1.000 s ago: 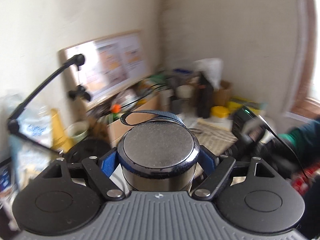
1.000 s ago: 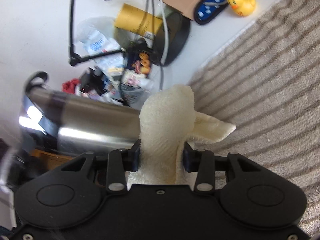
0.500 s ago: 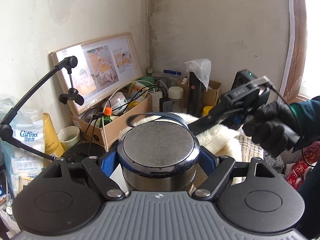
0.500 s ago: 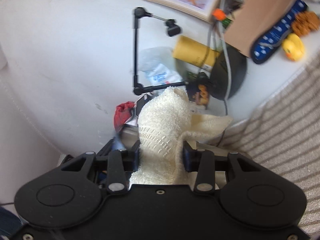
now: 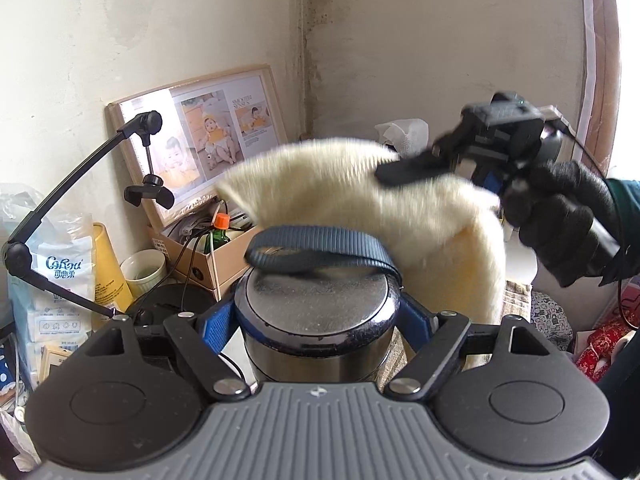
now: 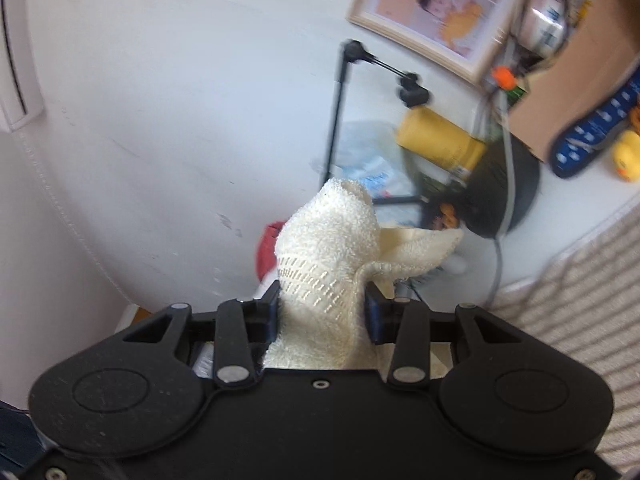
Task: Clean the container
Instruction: 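Wipe the tumbler top and strap with the cloth in the right gripper, then rub the cloth in the right gripper along the tumbler side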
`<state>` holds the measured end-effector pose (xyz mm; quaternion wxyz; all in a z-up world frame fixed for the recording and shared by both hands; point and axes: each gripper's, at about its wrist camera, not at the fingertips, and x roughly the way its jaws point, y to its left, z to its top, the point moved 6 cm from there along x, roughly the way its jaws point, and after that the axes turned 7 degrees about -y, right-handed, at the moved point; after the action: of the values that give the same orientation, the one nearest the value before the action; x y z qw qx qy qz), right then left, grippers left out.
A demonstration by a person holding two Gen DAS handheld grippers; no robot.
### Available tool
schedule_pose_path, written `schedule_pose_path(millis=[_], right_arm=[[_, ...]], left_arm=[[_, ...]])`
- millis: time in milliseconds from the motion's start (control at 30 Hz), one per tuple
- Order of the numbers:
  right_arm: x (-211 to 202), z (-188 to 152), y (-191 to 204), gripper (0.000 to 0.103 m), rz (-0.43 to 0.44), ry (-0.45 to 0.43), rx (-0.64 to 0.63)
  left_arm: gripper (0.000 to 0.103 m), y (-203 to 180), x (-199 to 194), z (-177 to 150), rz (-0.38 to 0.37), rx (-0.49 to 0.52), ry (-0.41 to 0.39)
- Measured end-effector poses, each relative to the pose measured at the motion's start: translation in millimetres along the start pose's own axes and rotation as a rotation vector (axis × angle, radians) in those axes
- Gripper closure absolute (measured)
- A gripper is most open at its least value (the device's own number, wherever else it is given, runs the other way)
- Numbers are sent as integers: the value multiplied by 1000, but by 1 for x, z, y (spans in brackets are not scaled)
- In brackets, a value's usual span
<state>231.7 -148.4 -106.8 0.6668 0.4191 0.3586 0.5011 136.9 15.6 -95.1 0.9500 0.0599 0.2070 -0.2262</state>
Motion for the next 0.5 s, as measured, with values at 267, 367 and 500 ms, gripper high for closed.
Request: schedule_pose_path(millis=[267,367,500], right_arm=[[1,-7,-17,64,-47,-5,26],[2,-14,-35,64,-54,-6,89],[4,-20,-51,64,-79,-2,126]], left_arm=[[20,0,1,0,4,-5,-7],[20,1,1,0,4,-7,-9],[20,0,1,0,6,-8,-9]])
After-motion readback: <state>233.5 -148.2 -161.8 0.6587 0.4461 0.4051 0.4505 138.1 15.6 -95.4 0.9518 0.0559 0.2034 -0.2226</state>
